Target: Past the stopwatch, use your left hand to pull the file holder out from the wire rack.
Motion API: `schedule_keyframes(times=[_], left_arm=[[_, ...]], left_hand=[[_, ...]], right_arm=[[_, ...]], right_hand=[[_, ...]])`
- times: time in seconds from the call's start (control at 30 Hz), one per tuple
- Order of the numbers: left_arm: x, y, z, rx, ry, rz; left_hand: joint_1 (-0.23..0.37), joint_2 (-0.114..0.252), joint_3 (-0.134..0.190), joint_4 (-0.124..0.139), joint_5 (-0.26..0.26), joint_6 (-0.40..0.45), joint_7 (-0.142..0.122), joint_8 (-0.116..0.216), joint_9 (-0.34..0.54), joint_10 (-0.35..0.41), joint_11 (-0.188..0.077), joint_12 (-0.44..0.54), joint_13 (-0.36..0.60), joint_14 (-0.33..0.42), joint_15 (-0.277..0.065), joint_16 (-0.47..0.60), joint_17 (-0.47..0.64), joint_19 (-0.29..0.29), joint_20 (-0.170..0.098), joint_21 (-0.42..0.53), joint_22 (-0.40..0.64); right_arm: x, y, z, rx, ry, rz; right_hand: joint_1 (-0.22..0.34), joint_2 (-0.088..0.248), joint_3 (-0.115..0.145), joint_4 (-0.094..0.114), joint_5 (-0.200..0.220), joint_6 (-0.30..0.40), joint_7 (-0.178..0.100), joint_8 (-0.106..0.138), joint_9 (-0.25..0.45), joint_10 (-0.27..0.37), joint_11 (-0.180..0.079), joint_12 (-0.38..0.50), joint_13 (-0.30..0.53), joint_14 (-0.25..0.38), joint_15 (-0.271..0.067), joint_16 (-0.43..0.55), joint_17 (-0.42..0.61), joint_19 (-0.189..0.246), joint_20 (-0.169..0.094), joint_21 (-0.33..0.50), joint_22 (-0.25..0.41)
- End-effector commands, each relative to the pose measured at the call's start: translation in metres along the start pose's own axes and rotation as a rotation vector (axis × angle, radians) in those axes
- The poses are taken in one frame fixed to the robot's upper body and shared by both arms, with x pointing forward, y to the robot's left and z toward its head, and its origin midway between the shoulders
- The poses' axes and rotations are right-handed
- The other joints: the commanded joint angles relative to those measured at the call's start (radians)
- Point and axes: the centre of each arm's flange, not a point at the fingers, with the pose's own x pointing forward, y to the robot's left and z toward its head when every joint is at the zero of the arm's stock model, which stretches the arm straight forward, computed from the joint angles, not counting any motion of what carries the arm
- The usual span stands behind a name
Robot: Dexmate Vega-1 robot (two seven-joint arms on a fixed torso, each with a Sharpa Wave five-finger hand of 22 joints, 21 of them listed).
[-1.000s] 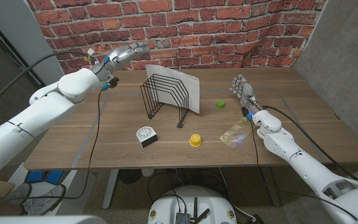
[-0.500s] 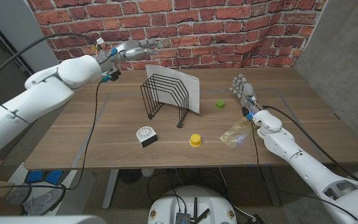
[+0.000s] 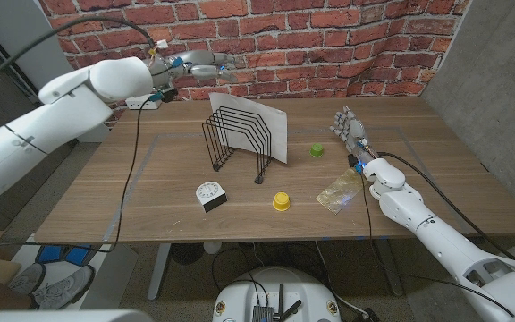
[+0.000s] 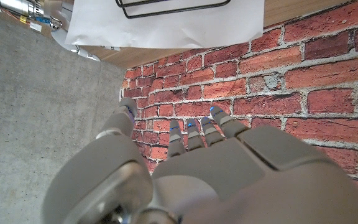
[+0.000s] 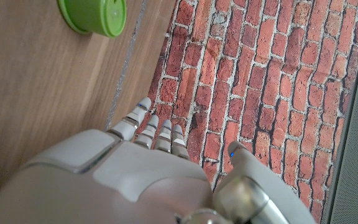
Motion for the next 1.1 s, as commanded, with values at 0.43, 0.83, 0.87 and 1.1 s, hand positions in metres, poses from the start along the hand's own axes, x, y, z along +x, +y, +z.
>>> schedule_keyframes(times=[0.43, 0.83, 0.87, 1.1], left_arm=[[0.026, 0.025, 0.038, 0.333, 0.020, -0.117], [0.040, 0.024, 0.052, 0.424, 0.040, -0.196], [0.041, 0.024, 0.052, 0.426, 0.036, -0.199], [0.047, 0.020, 0.063, 0.530, 0.035, -0.213]], left_hand=[[0.201, -0.078, 0.037, 0.000, 0.017, 0.170, -0.098, 0.024, 0.006, 0.129, -0.050, 0.021, 0.003, 0.097, -0.051, 0.010, 0.002, 0.088, -0.103, 0.008, 0.003], [0.289, -0.154, 0.009, 0.008, 0.012, 0.164, -0.026, 0.001, 0.006, 0.151, -0.050, 0.005, 0.003, 0.187, -0.108, 0.015, 0.004, 0.168, -0.116, 0.018, 0.007], [0.293, -0.161, 0.004, 0.010, 0.011, 0.161, -0.023, -0.002, 0.006, 0.160, -0.051, 0.007, 0.003, 0.199, -0.115, 0.017, 0.004, 0.175, -0.119, 0.018, 0.007], [0.329, -0.199, -0.027, 0.012, 0.004, 0.207, -0.037, 0.011, 0.008, 0.226, -0.091, 0.014, 0.002, 0.269, -0.159, 0.021, 0.003, 0.218, -0.142, 0.020, 0.007]], right_arm=[[0.003, -0.005, 0.001, -0.006, -0.004, -0.014], [0.001, -0.005, 0.003, -0.008, -0.002, -0.020], [0.001, -0.005, 0.003, -0.008, 0.000, -0.021], [-0.001, -0.005, 0.001, -0.010, 0.005, -0.023]], right_hand=[[-0.002, 0.123, 0.010, 0.000, -0.011, -0.003, 0.004, -0.001, 0.004, 0.006, 0.002, 0.001, 0.003, 0.001, -0.016, 0.005, 0.003, 0.014, -0.028, -0.005, 0.004], [-0.001, 0.123, 0.013, -0.001, -0.014, -0.002, 0.005, -0.001, 0.004, 0.006, 0.002, 0.001, 0.003, 0.002, -0.014, 0.005, 0.002, 0.018, -0.029, -0.010, 0.004], [-0.001, 0.123, 0.013, -0.001, -0.014, -0.002, 0.005, -0.001, 0.004, 0.006, 0.003, 0.001, 0.003, 0.002, -0.014, 0.005, 0.002, 0.019, -0.028, -0.010, 0.004], [-0.001, 0.122, 0.014, -0.001, -0.015, 0.000, 0.004, 0.000, 0.004, 0.008, 0.003, 0.002, 0.003, 0.005, -0.015, 0.007, 0.002, 0.021, -0.028, -0.012, 0.004]])
